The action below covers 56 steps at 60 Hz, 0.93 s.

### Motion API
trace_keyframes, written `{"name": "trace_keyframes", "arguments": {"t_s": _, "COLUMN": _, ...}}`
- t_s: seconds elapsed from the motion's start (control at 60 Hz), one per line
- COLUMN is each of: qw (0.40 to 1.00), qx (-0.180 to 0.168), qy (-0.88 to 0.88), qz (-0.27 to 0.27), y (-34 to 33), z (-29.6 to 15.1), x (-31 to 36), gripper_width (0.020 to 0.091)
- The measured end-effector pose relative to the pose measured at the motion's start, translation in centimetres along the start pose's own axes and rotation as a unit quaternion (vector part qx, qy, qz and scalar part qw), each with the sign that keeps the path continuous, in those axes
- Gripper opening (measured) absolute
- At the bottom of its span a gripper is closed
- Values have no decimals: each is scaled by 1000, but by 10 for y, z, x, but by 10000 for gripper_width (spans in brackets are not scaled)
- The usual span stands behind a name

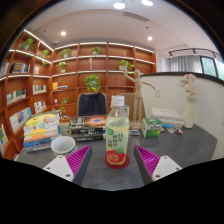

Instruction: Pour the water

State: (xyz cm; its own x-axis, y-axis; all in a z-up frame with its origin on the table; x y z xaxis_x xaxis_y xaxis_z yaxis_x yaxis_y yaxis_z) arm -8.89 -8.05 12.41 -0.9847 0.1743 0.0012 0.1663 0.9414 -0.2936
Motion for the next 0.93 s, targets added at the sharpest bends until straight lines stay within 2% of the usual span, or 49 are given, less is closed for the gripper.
{"name": "trace_keyframes", "arguments": {"t_s": 0.267, "qw": 999, "qx": 35, "qy": 0, "qz": -9, "y": -94, "z": 28, "x": -2, "gripper_width": 847}}
{"name": "trace_keyframes", "arguments": {"t_s": 0.55, "qw": 1000, "qx": 23, "qy": -5, "qz": -17, "y": -156, "z": 26, "x": -8, "gripper_width": 842}}
{"name": "trace_keyframes", "arguments": {"t_s": 0.933, "qw": 1000, "qx": 1, "qy": -11, "qz": -23, "y": -182, "z": 11, "x": -17, "gripper_width": 843}}
Point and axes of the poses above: the point between the fingertips, and its own axes, seen from behind it with the camera up: x to the left, z down, y forward, the way the camera looks, the point moved 8 cm from there along -y, backward, against the way the camera looks, and after that the axes turned 1 degree about -x, right-handed, at the moved point
